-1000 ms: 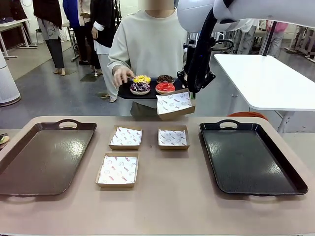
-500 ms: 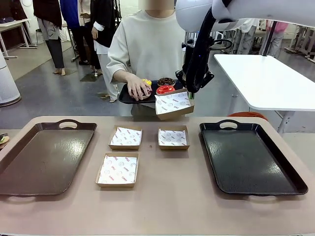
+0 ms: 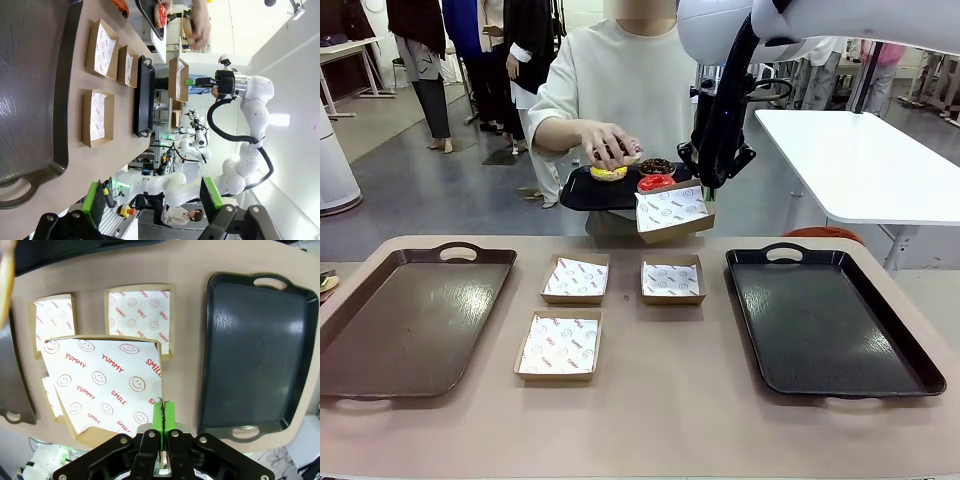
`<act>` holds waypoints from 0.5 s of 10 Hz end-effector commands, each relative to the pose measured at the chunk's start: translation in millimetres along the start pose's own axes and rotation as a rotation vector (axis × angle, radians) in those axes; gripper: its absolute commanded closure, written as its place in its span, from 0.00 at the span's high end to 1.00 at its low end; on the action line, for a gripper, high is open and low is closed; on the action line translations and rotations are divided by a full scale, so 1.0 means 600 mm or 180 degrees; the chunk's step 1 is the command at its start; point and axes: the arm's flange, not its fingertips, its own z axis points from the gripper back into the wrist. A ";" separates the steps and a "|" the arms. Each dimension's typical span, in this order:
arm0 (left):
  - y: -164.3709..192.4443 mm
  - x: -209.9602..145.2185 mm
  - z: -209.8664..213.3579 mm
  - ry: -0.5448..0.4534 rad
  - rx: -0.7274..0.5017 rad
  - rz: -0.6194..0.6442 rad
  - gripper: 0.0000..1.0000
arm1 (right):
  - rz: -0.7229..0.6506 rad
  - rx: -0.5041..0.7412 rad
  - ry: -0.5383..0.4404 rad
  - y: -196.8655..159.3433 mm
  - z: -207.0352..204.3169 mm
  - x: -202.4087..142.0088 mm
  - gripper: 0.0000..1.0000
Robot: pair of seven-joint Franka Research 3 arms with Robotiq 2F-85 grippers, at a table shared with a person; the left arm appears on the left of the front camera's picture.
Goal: Individually package the donuts and arrange them on the tray.
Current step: Place the picked Paper togo box on the Handle tray while simultaneously picking up another Paper togo box from the table with the other hand.
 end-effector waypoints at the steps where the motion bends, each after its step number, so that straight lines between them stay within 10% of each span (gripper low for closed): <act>1: -0.004 -0.001 0.003 -0.0012 -0.0037 0.0014 1.00 | -0.0008 -0.0005 0.0002 -0.005 0.001 -0.004 0.00; 5: -0.004 -0.001 0.003 -0.0012 -0.0037 0.0014 1.00 | -0.0008 -0.0005 0.0002 -0.005 0.001 -0.004 0.00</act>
